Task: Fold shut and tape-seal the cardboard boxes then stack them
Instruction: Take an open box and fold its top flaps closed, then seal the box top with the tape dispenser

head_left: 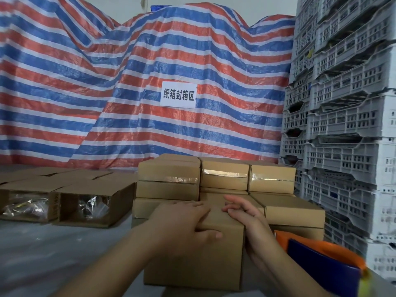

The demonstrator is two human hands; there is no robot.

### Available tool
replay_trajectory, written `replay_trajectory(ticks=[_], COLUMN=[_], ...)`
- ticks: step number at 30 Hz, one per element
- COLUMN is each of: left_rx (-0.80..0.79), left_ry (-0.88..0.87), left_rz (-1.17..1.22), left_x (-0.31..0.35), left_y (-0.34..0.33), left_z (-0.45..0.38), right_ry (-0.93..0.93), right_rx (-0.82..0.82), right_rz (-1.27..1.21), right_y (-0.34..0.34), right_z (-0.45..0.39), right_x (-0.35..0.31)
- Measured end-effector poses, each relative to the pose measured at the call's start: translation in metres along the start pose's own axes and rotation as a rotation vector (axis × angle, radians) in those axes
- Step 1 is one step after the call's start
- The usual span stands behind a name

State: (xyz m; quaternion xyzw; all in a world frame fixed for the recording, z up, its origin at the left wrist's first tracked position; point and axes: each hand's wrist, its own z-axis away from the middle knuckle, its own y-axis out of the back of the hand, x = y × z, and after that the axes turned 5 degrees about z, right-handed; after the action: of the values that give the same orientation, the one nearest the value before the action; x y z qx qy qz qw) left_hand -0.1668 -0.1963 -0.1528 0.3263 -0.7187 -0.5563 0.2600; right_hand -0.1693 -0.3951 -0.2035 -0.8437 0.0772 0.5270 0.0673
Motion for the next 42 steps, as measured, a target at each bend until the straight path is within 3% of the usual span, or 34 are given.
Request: replay_trajectory(ticks=[4, 6, 10, 15, 19, 24, 36, 39, 42], left_rx=[-0.014, -0.026, -0.019, 0.016, 0.02, 0.024, 0.005, 0.019, 0.016], left_ry=[0.0, -0.007, -0.021, -0.034, -0.026, -0.027, -0.017, -0.025, -0.038], left_rz=[-0.001, 0.018, 0.03, 0.033, 0.046, 0.053, 0.032, -0.003, 0.0], left_x=[-0.001, -0.002, -0.002, -0.004, -0.007, -0.006, 0.0, 0.004, 0.007], left_y=[0.001, 0.002, 0.003, -0.001, -0.004, -0.004, 0.002, 0.003, 0.001], left_z=[-0.003, -0.003, 0.0, 0.001, 0.0, 0.001, 0.007, 0.009, 0.01], right_ry=[-0.004, 0.042, 0.144, -0.146, -0.293, -0.24, -0.093, -0.127, -0.091], right_rx=[-0.037, -0.002, 0.101, 0.034, -0.01, 0.097, 0.345, 0.44, 0.457], right_rz=[0.139, 0.448, 1.43, 1.778, 1.771, 1.681, 1.857, 1.579, 1.002], right_y=[0.005, 0.017, 0.06, 0.118, 0.134, 0.136, 0.124, 0.117, 0.107], right_z=[0.0, -0.004, -0.005, 0.013, 0.029, 0.041, 0.053, 0.047, 0.035], right_x=[-0.01, -0.025, -0.057, -0.06, -0.035, -0.016, -0.006, -0.026, -0.064])
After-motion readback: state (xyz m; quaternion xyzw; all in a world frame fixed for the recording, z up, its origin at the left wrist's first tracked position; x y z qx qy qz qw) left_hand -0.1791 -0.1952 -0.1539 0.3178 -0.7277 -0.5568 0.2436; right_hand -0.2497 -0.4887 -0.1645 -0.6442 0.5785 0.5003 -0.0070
